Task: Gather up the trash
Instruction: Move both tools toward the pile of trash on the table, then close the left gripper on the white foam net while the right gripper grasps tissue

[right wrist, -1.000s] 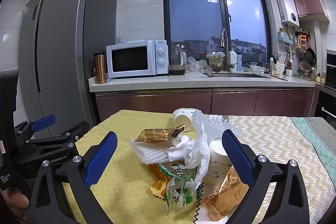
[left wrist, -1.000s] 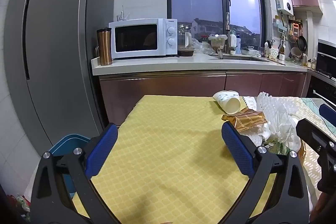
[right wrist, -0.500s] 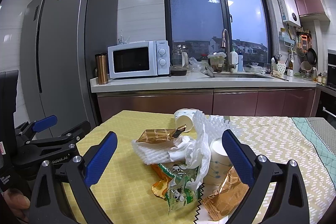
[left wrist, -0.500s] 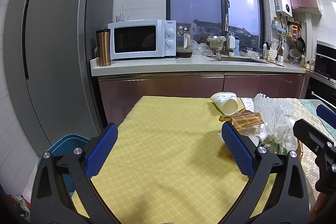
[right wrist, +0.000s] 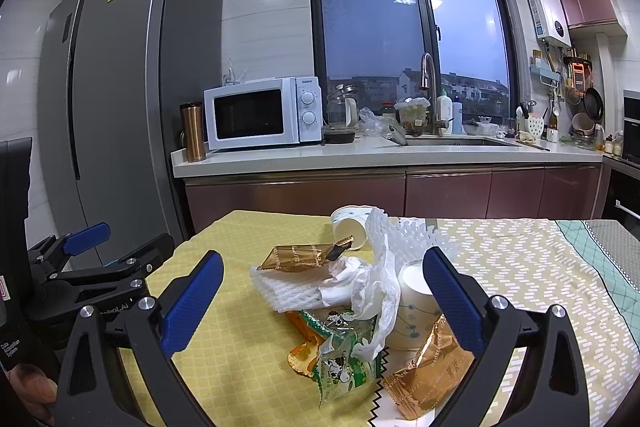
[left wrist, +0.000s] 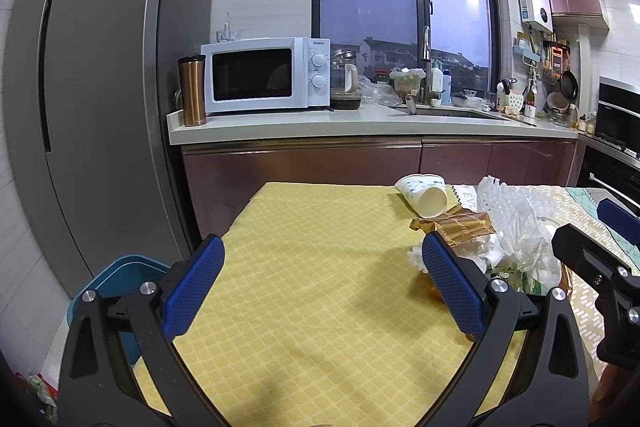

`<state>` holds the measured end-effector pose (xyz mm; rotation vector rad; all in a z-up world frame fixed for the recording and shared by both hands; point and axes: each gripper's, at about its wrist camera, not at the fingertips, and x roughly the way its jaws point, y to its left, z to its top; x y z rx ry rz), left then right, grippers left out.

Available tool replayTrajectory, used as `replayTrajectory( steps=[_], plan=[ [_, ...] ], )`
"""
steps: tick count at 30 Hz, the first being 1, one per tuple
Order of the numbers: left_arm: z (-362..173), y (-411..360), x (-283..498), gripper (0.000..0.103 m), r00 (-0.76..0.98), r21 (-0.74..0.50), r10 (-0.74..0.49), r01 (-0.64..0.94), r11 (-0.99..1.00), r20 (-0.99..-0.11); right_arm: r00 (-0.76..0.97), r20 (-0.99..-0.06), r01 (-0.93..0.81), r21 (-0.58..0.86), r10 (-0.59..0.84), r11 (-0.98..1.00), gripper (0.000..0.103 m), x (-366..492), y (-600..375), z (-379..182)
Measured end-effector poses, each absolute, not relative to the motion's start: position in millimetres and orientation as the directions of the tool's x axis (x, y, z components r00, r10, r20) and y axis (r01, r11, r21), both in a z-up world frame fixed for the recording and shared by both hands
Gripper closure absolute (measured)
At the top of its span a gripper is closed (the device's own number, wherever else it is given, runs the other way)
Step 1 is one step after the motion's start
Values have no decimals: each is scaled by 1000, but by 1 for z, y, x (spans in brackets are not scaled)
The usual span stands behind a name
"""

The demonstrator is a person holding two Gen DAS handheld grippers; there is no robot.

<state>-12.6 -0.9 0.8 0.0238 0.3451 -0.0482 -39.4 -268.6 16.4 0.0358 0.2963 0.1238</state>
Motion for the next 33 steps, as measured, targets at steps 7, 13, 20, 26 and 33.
replayTrajectory(
  steps=[7,13,20,26,33],
  plan=[
    [-2,-8,-13,6,936,19,-70,82,996,-346,947,-293,-116,62,129,991,7,-36,-272,15],
    [-6,-17,-9,6,926,19,-98,112,993,-364,945,-303,-108,71,124,992,7,-34,-278,12],
    [-17,-24,8,6,887,-4,-173,189,982,-428,935,-338,-78,93,105,993,7,-29,-295,5],
    [-24,-31,25,6,847,-51,-236,241,969,-477,924,-377,-17,118,60,993,8,-27,-320,-2],
    [-37,-47,54,11,769,-126,-337,323,938,-543,879,-475,58,174,32,983,22,-22,-351,-22]
  ],
)
